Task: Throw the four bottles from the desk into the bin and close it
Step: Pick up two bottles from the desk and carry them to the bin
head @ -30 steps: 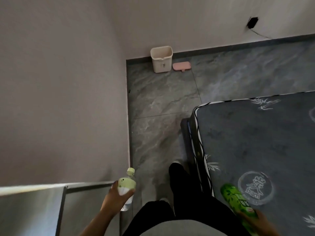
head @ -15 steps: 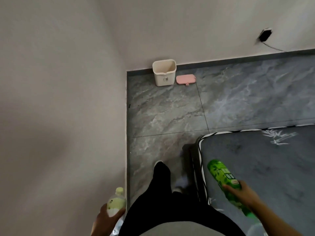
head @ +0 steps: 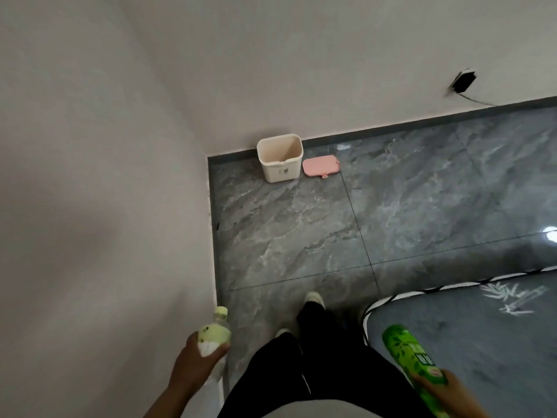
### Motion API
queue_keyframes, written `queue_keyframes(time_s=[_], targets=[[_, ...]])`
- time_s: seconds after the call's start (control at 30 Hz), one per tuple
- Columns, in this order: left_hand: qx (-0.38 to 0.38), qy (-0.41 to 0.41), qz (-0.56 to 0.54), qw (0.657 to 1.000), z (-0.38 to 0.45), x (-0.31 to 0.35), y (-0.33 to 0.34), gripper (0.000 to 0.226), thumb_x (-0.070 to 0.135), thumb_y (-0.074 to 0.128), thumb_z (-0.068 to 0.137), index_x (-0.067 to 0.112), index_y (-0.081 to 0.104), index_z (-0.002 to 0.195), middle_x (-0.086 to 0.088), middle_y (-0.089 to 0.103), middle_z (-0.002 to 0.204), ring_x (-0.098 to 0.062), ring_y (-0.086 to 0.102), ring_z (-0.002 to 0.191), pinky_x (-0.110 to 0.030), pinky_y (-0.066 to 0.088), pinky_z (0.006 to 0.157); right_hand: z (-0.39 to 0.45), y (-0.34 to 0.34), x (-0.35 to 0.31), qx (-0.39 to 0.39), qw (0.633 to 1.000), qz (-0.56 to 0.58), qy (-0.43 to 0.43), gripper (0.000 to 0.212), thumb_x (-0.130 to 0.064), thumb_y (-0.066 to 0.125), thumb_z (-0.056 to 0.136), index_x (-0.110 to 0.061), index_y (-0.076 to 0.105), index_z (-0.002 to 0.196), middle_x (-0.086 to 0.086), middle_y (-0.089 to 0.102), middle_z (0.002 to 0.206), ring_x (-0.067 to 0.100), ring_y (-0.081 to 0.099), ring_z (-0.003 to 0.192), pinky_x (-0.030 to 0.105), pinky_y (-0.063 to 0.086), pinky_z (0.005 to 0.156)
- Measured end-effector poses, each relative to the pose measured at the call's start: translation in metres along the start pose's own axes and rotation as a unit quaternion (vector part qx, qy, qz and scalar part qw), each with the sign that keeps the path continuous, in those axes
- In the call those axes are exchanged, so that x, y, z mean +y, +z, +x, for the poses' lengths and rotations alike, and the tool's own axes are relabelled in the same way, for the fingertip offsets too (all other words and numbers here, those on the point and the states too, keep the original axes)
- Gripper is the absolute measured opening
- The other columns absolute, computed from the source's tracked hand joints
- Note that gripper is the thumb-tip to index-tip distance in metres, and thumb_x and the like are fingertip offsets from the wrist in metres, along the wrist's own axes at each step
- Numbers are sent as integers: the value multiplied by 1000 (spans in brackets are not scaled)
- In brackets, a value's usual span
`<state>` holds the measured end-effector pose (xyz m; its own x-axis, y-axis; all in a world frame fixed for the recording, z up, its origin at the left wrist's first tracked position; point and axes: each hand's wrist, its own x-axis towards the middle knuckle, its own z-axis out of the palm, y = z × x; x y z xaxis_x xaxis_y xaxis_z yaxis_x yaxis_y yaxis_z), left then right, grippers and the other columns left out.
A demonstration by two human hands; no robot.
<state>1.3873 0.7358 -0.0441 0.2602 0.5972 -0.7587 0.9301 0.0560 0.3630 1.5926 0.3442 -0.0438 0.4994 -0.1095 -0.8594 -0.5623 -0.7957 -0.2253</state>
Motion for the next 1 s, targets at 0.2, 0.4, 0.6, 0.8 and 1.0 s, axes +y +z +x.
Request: queue_keyframes(time_s=[0.2, 0.4, 0.6, 0.8, 1.0], targets=[[12, 22, -21, 999, 53, 90, 2, 82, 53, 68, 64, 8, 42, 128, -17, 54, 129, -34, 54, 113, -32, 39, 81, 54, -33, -78, 5, 999, 16, -41, 18, -6, 65, 84, 1, 69, 100, 1, 70, 74, 10, 57, 67, 16, 48, 62], [-5, -15, -28, 999, 78, 133, -7, 91, 58, 65, 54, 12, 42, 129, -15, 55, 129, -32, 55, 112, -33, 39, 81, 100, -68, -183, -1, 998, -48, -45, 46, -33, 73, 76, -1, 62, 108, 26, 70, 100, 38, 66, 92, 47, 52, 86], [-58, -63, -55, 995, 115, 157, -40, 115, 61, 68, 40, 8, 37, 137, -16, 47, 138, -31, 48, 123, -38, 38, 103, 121, -77, -281, -5, 995, -63, -72, 52, -36, 71, 78, -5, 53, 117, 21, 67, 104, 38, 65, 92, 46, 54, 84], [-79, -51, -43, 995, 168, 215, -72, 98, 55, 65, 49, 10, 42, 133, -16, 51, 134, -31, 51, 119, -37, 40, 100, 136, -72, -336, -7, 995, -89, -35, 50, -31, 70, 79, -1, 54, 117, 21, 66, 101, 36, 64, 89, 46, 52, 89], [-84, -12, -34, 996, 226, 296, -96, 91, 53, 65, 57, 13, 37, 134, -13, 50, 134, -29, 53, 114, -30, 38, 83, 140, -84, -364, -46, 999, -20, -12, 53, -21, 71, 80, -8, 55, 129, 18, 64, 123, 27, 58, 118, 41, 35, 108]])
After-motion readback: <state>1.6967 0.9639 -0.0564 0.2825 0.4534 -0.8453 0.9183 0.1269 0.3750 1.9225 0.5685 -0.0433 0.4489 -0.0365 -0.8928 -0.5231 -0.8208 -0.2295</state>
